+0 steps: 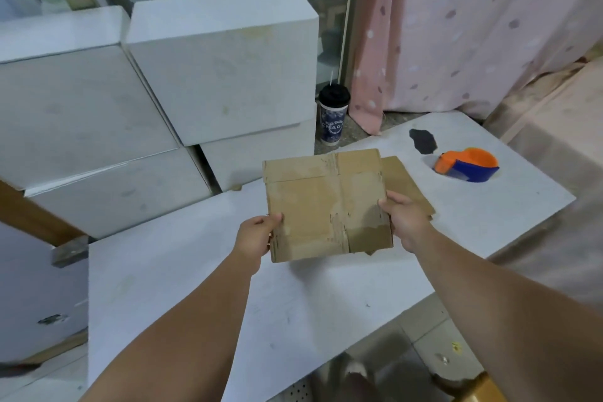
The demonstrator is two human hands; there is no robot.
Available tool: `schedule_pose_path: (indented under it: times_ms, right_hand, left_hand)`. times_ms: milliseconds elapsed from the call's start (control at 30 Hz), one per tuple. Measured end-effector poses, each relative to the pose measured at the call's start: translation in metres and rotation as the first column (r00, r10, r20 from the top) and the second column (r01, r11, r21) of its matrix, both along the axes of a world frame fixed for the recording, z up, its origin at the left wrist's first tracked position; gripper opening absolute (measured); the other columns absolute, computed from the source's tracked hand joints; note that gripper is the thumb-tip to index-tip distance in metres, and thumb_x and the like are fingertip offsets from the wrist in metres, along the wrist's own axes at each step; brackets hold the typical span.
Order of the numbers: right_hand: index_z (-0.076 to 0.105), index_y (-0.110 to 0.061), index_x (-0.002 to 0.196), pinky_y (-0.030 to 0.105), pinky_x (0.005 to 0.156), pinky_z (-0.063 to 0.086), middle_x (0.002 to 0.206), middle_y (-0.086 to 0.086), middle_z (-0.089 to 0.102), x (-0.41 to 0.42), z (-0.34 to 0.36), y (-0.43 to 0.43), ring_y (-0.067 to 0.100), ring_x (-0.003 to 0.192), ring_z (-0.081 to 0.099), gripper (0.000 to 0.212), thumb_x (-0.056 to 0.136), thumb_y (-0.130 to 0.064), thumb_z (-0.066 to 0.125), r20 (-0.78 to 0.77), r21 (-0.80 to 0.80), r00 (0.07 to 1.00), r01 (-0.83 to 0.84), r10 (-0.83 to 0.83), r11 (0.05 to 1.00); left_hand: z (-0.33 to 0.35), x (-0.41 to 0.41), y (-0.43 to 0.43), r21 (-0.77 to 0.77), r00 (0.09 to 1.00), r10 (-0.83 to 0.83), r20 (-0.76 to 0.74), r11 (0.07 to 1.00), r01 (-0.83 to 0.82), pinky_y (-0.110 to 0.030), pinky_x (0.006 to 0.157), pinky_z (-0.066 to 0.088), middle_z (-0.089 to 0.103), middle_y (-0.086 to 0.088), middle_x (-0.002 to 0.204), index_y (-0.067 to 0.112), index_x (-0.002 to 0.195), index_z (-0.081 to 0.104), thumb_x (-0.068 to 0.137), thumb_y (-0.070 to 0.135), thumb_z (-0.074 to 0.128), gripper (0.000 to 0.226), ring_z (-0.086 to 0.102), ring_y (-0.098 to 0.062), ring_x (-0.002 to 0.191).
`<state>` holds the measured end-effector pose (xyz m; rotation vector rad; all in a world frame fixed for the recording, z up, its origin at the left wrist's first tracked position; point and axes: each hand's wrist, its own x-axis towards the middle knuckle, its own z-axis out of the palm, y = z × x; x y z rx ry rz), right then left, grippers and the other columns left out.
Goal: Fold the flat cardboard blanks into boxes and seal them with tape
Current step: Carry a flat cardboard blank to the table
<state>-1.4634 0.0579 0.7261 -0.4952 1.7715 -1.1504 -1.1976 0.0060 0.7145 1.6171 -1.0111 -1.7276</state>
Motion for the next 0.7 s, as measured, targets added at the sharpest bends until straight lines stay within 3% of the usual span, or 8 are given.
schedule_pose_path:
  times_ms: [200, 367, 500, 700]
  right_hand:
    - [0.057, -0.01, 0.126, 0.049, 0.103, 0.043, 0.126, 0.011, 0.061, -0.011, -0.002, -0.045, 0.031, 0.116, 0.056, 0.028, 0.1, -0.017, 0.048, -0.093, 0.091, 0.987, -0.126, 0.134, 0.988]
    - [0.057, -0.008, 0.122, 0.05, 0.103, 0.042, 0.124, 0.012, 0.061, -0.035, -0.017, -0.08, 0.031, 0.116, 0.055, 0.026, 0.1, -0.017, 0.049, -0.134, 0.129, 0.965, -0.208, 0.225, 0.969]
    - [0.057, -0.007, 0.125, 0.05, 0.102, 0.043, 0.122, 0.012, 0.062, -0.067, -0.029, -0.109, 0.031, 0.114, 0.056, 0.028, 0.1, -0.017, 0.047, -0.113, 0.141, 0.945, -0.29, 0.306, 0.947]
    - [0.063, -0.008, 0.108, 0.042, 0.091, 0.049, 0.107, 0.011, 0.063, -0.134, -0.043, -0.127, 0.03, 0.102, 0.06, 0.018, 0.1, -0.01, 0.046, -0.113, 0.135, 0.893, -0.42, 0.435, 0.898]
  left_hand:
    - [0.006, 0.001, -0.019, 0.026, 0.994, -0.017, -0.108, 0.999, 0.02, -0.032, 0.076, 0.052, 0.073, -0.002, 0.097, 0.011, 0.101, 0.068, 0.091, 0.027, 0.062, 0.02, 0.066, -0.022, 0.09]
    - [0.002, -0.022, -0.032, 0.028, 0.995, 0.051, -0.087, 0.998, -0.049, -0.034, 0.08, 0.052, 0.072, -0.004, 0.097, 0.009, 0.099, 0.069, 0.091, 0.026, 0.063, 0.019, 0.065, -0.022, 0.087]
    - [-0.006, -0.059, -0.044, 0.037, 0.983, 0.171, -0.066, 0.985, -0.169, -0.033, 0.072, 0.051, 0.072, -0.004, 0.095, 0.011, 0.098, 0.069, 0.091, 0.027, 0.062, 0.019, 0.066, -0.023, 0.088]
    - [-0.024, -0.143, -0.032, 0.044, 0.937, 0.35, -0.009, 0.936, -0.349, -0.027, 0.058, 0.049, 0.067, -0.004, 0.088, 0.013, 0.091, 0.066, 0.094, 0.031, 0.056, 0.021, 0.062, -0.02, 0.079]
